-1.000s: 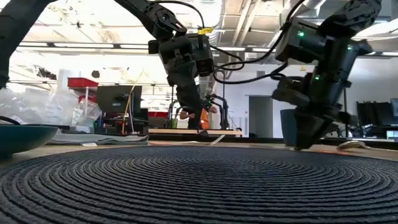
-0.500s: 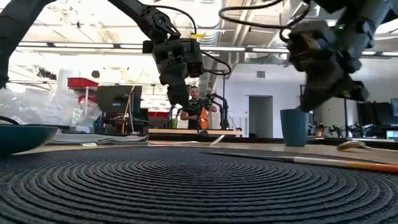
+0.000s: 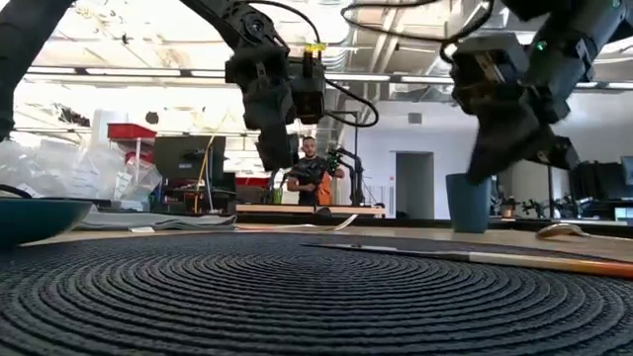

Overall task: Set table place
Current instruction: Adjust the blue tablemat

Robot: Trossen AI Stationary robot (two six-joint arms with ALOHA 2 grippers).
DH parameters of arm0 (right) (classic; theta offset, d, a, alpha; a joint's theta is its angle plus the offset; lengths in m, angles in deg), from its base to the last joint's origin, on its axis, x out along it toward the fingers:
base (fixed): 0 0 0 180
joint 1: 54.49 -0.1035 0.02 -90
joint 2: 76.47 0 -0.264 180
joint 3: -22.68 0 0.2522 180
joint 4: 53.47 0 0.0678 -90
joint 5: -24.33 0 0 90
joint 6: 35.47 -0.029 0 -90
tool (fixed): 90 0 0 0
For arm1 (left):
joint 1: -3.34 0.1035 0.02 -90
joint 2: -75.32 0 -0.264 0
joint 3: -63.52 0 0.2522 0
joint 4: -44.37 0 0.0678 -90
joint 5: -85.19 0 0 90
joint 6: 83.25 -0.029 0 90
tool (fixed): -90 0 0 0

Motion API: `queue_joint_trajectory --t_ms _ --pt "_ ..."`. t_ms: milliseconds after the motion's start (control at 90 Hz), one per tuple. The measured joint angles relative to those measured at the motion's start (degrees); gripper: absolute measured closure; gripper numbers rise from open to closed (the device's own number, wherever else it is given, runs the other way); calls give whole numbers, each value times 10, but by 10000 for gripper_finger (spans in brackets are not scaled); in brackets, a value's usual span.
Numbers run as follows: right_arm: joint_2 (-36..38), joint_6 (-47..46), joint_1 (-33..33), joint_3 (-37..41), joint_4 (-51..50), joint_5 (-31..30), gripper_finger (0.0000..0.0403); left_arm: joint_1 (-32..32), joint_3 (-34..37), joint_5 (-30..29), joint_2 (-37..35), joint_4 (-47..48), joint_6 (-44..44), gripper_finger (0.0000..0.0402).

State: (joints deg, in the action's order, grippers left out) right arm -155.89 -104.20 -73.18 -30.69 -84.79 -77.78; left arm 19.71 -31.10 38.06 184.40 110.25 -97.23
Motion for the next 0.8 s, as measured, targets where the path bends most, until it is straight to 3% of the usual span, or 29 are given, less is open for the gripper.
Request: queue_joint_trajectory --t_ms 122,211,267,356,478,644,800 --pt "-2 8 -16 0 -25 4 403 -55 5 0 0 13 22 256" --pt "4 30 -15 0 -29 6 403 -101 5 -86 -6 11 49 270" --pt "10 50 -11 0 -26 21 403 -131 5 -135 -19 17 66 295" --pt "11 86 -7 -1 -29 55 403 -182 5 -150 -48 -2 114 365" --pt "9 134 -9 -1 -37 76 403 -251 34 -170 -69 -128 264 396" --pt "3 178 3 4 -39 77 403 -340 71 -274 -52 -354 431 401" --pt "2 193 30 22 -23 95 403 -380 80 -348 1 -372 518 401"
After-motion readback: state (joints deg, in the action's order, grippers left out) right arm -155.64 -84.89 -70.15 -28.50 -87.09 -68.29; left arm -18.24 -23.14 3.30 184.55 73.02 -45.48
